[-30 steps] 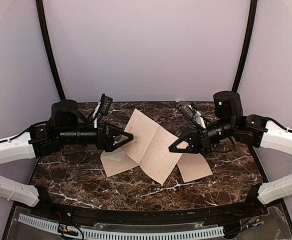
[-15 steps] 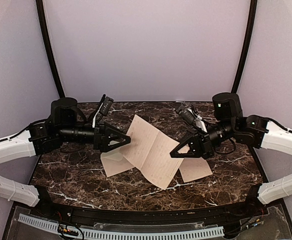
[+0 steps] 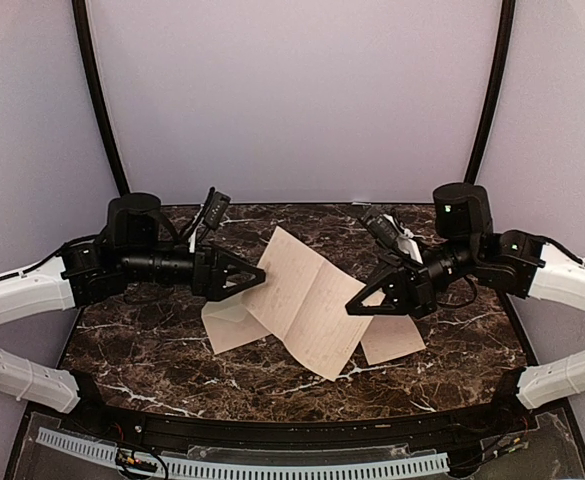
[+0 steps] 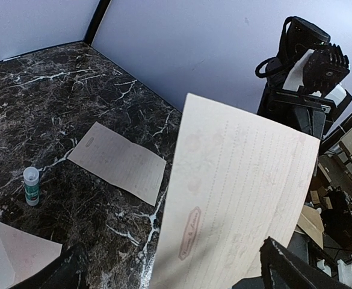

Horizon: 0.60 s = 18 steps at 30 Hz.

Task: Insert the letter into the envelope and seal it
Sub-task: Pick up the letter from the center of the board.

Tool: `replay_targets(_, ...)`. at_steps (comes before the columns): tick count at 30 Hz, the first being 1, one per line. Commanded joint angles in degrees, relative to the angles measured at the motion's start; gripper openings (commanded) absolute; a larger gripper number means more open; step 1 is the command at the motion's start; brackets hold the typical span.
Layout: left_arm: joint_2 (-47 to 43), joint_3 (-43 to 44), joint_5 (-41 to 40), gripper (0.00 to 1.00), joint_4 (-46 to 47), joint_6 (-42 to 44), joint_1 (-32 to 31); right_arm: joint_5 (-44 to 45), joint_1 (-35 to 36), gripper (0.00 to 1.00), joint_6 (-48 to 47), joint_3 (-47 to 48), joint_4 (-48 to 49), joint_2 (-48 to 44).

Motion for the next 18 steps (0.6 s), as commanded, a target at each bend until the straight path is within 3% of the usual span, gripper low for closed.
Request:
replay_targets(1,1.46,2.93,-0.51,0.99,-2.54,0.32,0.07,-1.92,0.74,0.00,-0.12,-0.14,2.95,-1.46)
replay_targets(8,2.28,2.47,14.72,0.95,2.68,-1.32,0.07,-2.35,0.74,0.00,-0.24,-0.21,3.37,-1.02)
replay_targets(15,0.45,1.06,17.84,0.56,4.71,-1.75,0.08,-1.58,0.69,0.00,-0.03,-0.69,3.90,-0.61)
replay_targets(18,0.12,0.85,17.55,0.44,4.84,-1.87,0.07,-1.08,0.72,0.00,0.05,-1.13,3.87,-0.50)
